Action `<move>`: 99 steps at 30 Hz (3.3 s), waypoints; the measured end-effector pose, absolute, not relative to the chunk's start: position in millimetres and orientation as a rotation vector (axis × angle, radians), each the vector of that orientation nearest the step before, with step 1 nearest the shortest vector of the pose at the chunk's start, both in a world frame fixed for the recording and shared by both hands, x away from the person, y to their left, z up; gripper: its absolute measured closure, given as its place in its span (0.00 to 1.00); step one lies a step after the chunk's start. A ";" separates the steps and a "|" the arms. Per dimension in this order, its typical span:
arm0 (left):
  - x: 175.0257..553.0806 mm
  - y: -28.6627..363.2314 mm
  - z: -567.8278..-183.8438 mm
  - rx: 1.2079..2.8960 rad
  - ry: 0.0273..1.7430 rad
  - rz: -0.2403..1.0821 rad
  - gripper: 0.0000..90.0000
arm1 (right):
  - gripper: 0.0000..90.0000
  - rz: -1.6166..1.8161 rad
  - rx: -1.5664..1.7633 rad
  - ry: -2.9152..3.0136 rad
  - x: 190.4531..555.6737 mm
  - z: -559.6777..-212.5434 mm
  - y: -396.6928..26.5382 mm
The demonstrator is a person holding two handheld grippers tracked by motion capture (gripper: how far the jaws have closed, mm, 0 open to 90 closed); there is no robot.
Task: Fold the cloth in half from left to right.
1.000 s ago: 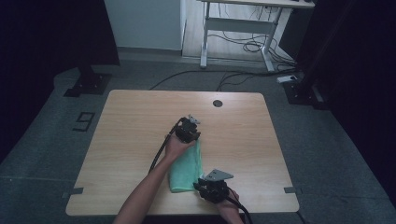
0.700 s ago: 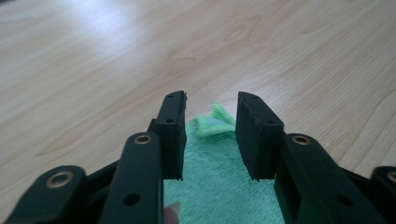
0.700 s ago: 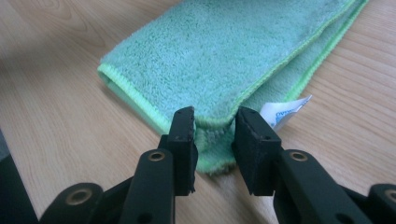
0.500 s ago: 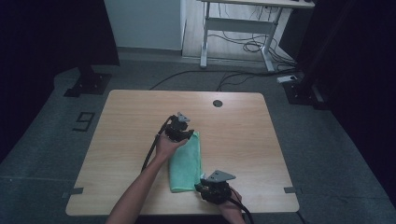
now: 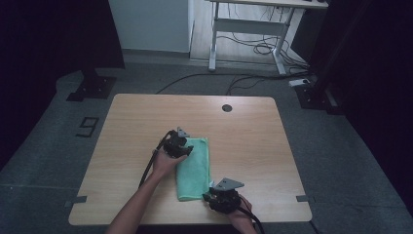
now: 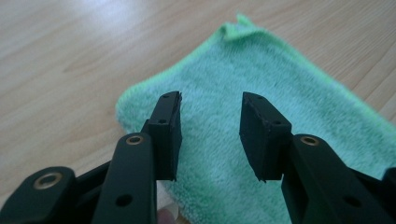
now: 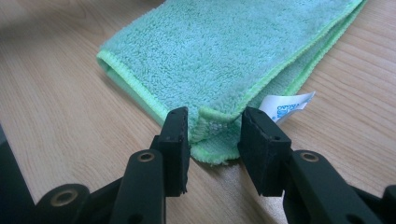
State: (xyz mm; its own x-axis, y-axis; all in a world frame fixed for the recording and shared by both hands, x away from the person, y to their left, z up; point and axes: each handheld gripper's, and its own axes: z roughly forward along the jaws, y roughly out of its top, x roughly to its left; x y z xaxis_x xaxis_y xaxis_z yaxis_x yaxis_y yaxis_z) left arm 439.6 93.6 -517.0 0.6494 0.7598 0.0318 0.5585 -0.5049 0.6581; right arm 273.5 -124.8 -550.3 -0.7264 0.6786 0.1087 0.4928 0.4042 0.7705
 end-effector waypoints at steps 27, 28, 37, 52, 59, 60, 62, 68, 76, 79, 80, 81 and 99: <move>448.3 83.7 -521.5 2.240 0.985 0.396 0.67 | 0.68 1.233 1.037 2.472 274.0 -548.6 -127.0; 448.3 79.2 -518.5 2.246 0.964 0.394 0.67 | 0.67 1.243 1.048 2.457 274.7 -547.2 -129.0; 464.1 45.4 -525.2 2.250 0.923 0.327 0.68 | 0.62 1.271 1.069 2.391 275.4 -538.1 -137.6; 482.9 25.8 -535.8 2.248 0.934 0.291 0.67 | 0.62 1.267 1.064 2.389 277.1 -535.9 -139.0; 477.3 28.6 -525.5 2.243 0.915 0.312 0.64 | 0.69 1.306 1.089 2.373 283.1 -532.0 -143.9; 475.4 30.0 -522.4 2.239 0.910 0.318 0.64 | 0.71 1.328 1.083 2.370 285.7 -528.6 -142.6; 470.1 35.9 -514.7 2.236 0.896 0.331 0.64 | 0.73 1.339 1.062 2.374 288.5 -526.0 -138.3; 470.6 36.2 -524.0 2.276 0.915 0.315 0.64 | 0.80 1.320 1.027 2.422 297.5 -529.9 -117.6; 474.2 30.1 -533.7 2.276 0.944 0.295 0.66 | 0.88 1.237 1.006 2.474 287.6 -544.2 -116.9; 473.9 29.1 -534.0 2.282 0.942 0.305 0.66 | 0.90 1.217 0.999 2.477 281.4 -547.6 -121.9; 473.9 29.1 -534.0 2.282 0.942 0.305 0.66 | 0.90 1.224 1.004 2.474 279.2 -548.5 -123.6; 473.7 28.6 -534.1 2.280 0.947 0.308 0.66 | 0.90 1.224 1.004 2.474 279.2 -548.5 -123.6; 462.7 70.4 -503.8 2.225 0.919 0.357 0.62 | 0.74 1.323 0.976 2.431 282.2 -534.1 -131.1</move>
